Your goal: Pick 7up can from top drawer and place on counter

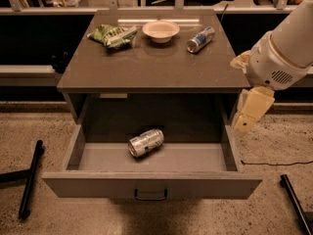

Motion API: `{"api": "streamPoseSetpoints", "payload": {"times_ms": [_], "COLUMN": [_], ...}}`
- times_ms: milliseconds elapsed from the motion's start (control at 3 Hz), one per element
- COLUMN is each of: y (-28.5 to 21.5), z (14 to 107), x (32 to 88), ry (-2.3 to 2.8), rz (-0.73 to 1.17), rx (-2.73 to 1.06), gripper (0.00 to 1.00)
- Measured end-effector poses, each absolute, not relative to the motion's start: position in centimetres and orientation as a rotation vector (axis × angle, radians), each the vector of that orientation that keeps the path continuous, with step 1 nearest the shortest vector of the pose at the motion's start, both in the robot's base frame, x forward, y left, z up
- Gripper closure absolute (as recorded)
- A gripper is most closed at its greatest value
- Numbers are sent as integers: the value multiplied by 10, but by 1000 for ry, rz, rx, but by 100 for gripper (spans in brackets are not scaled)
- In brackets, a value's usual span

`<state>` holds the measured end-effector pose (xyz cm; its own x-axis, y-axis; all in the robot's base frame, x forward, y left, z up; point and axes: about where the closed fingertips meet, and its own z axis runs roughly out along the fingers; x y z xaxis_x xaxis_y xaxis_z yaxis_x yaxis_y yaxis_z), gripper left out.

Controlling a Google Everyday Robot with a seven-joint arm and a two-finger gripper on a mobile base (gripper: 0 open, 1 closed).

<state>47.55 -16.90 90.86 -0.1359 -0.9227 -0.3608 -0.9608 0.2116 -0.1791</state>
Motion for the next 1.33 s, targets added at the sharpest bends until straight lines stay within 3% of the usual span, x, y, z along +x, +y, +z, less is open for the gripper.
{"api": "streamPoseSetpoints", "payload": {"times_ms": [667, 1333], "y": [-161, -110], "z": [884, 792], "x": [480, 505], "ry": [2084, 2001], "rz": [156, 343], "rx": [-1768, -1852], "gripper": [0, 0]}}
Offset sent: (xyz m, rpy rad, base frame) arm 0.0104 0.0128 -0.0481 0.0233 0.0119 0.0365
